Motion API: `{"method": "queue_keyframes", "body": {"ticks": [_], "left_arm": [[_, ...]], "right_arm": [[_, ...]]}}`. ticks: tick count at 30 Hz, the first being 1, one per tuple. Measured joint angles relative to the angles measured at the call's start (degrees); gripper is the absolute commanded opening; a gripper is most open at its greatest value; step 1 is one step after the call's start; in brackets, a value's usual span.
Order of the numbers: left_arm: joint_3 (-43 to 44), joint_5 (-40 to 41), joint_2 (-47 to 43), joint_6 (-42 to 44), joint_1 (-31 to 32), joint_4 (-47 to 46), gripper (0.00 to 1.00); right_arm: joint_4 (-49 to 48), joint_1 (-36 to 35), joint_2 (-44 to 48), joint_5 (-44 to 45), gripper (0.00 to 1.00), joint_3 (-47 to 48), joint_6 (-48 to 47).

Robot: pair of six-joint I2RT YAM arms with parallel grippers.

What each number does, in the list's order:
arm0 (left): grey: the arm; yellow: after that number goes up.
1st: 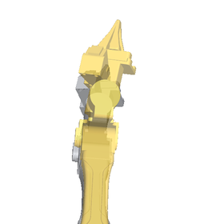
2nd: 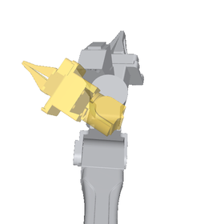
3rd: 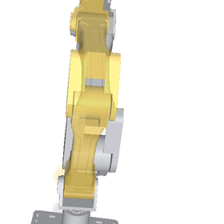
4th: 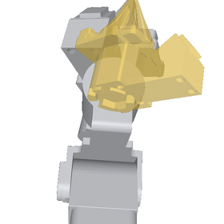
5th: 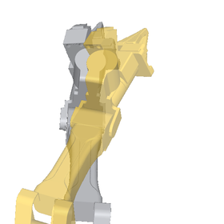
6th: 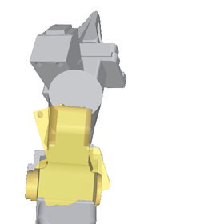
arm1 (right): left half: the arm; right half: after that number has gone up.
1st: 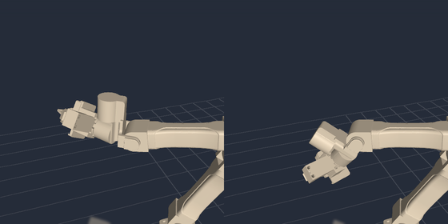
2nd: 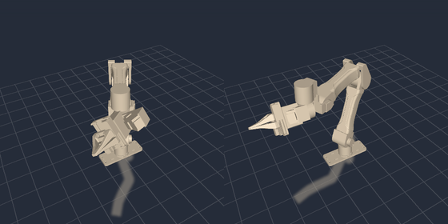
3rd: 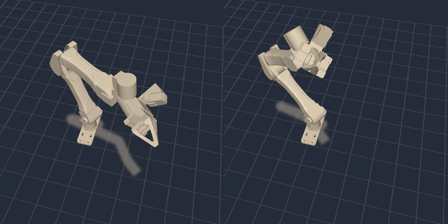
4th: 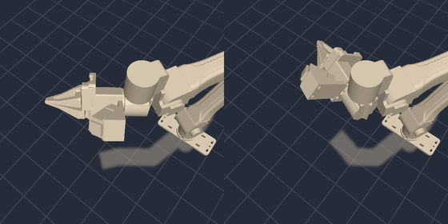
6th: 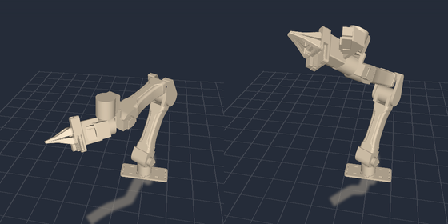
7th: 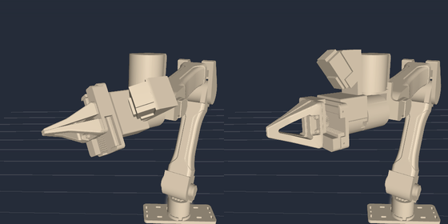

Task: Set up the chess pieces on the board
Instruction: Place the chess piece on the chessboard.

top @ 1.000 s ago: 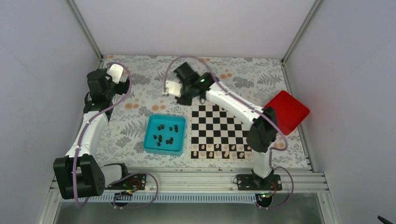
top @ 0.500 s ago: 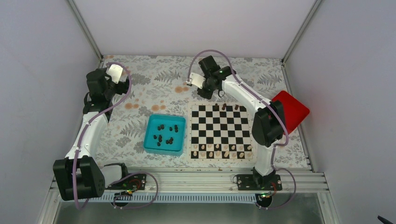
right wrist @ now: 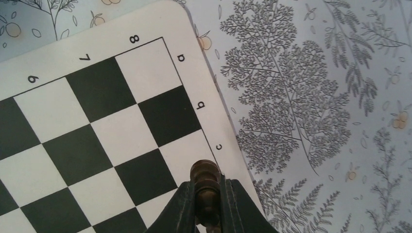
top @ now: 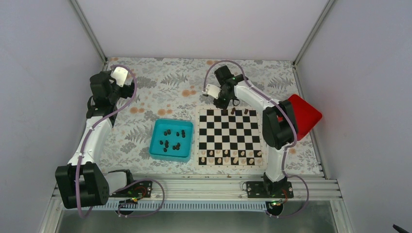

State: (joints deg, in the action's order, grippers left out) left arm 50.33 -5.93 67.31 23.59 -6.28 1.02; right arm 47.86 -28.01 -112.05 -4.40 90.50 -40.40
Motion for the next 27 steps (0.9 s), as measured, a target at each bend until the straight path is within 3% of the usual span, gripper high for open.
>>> {"method": "queue_keyframes", "body": {"ticks": [27], "left_arm": [[0.0,-0.17,0.02,0.0,0.0,0.0,1.0]], "right_arm": [[-0.74,0.02,-4.98,-1.16,0.04,-1.86,-0.33]]}}
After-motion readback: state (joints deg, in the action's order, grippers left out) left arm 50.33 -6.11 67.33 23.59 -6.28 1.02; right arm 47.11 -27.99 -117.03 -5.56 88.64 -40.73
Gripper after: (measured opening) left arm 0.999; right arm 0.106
